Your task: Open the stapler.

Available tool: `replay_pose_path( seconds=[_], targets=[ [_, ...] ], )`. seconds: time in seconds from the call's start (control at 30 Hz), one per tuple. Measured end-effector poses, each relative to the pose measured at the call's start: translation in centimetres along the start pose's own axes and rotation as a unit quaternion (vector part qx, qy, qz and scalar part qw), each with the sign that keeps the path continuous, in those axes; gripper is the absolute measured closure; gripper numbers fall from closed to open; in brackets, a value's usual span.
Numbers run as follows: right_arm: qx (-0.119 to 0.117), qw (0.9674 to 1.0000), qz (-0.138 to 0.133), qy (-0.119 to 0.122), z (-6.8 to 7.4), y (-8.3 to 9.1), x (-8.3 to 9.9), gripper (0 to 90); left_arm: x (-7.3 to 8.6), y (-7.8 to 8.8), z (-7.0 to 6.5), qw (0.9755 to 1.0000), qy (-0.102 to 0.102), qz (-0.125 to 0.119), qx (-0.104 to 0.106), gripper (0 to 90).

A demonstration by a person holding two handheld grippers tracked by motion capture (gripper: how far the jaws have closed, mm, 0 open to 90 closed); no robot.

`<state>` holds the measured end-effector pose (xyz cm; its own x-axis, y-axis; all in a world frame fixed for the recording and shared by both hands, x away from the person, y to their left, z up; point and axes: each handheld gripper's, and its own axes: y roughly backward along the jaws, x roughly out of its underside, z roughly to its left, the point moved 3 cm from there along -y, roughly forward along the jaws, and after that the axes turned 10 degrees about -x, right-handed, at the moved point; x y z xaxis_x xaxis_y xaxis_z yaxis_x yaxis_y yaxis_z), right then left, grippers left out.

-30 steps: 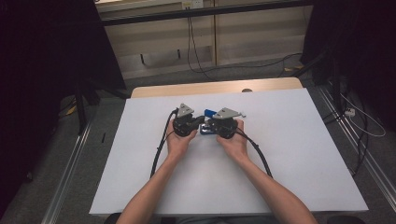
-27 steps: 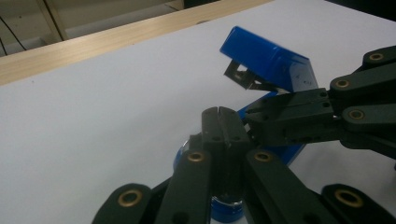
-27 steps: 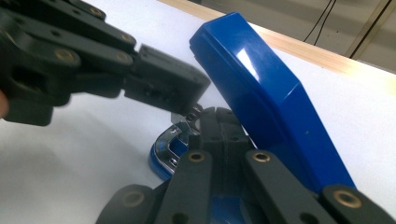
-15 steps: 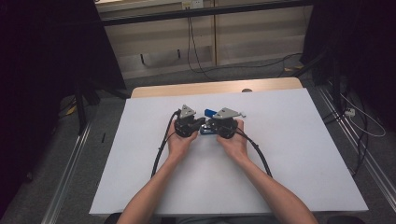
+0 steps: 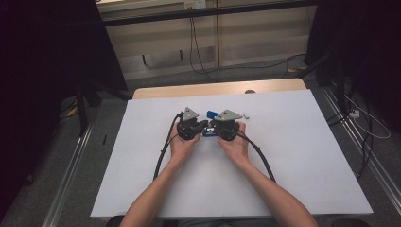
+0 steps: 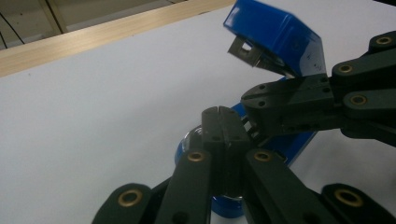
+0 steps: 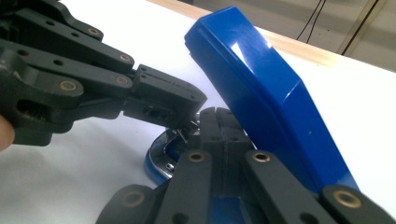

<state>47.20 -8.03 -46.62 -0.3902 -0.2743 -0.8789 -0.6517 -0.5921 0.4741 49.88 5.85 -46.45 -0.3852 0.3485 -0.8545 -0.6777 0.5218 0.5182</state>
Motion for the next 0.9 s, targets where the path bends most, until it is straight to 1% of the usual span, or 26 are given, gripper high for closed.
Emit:
replay_pose_path(
  seconds=[0.07, 0.1, 0.37, 0.43, 0.63, 0.83, 0.9],
  targets=[
    [0.004, 1.0000, -0.003, -0.001, 0.0, 0.0, -0.1, 90.0, 0.0, 0.0, 0.0, 1.0000, 0.004, -0.001, 0.001, 90.0],
    [0.006, 0.9999, -0.008, -0.001, 0.0, 0.0, -0.3, 90.0, 0.0, 0.0, 0.0, 1.0000, 0.002, -0.001, 0.001, 90.0],
    [0.009, 0.9999, -0.012, -0.001, 0.1, -0.1, -0.6, 90.0, 0.1, 0.0, 0.0, 1.0000, 0.000, -0.003, 0.001, 90.0],
    [0.013, 0.9998, -0.016, -0.002, -0.1, 0.0, -0.8, 90.0, 0.0, -0.1, 0.0, 1.0000, -0.002, -0.003, -0.001, 90.0],
    [0.014, 0.9997, -0.021, -0.003, -0.2, 0.2, -0.9, 90.0, 0.0, -0.1, 0.0, 1.0000, -0.003, -0.004, -0.002, 90.0],
    [0.020, 0.9996, -0.021, -0.002, -0.5, 0.4, -1.1, 90.0, 0.1, -0.1, 0.0, 1.0000, -0.003, -0.007, 0.001, 90.0],
    [0.018, 0.9995, -0.023, -0.005, -0.6, 0.5, -1.1, 90.0, 0.1, -0.1, 0.0, 1.0000, -0.002, -0.006, 0.002, 90.0]
  ],
)
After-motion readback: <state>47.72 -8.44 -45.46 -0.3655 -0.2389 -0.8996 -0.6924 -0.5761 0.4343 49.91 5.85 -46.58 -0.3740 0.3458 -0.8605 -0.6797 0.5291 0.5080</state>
